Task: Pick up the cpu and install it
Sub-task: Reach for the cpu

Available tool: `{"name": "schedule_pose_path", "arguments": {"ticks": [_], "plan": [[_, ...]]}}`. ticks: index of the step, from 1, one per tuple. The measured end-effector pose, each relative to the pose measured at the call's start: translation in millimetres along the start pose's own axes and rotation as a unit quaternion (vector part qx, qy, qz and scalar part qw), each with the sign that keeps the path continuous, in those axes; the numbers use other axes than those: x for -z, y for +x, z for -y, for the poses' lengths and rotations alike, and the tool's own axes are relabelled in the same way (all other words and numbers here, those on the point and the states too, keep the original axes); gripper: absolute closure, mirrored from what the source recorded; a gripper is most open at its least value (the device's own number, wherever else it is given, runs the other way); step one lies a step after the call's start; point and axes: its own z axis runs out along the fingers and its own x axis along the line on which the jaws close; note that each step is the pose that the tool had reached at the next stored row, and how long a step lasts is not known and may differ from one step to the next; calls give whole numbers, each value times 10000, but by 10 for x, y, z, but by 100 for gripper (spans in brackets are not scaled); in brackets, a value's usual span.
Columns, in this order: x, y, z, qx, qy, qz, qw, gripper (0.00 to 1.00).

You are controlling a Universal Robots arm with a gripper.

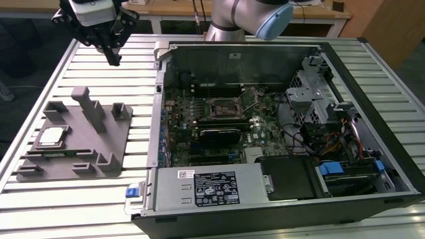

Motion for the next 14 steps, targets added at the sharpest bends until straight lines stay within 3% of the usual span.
{"name": "schedule_pose_path", "arguments": {"ticks": [14], "plan": [[-25,228,30,0,0,0,10000,89]]}}
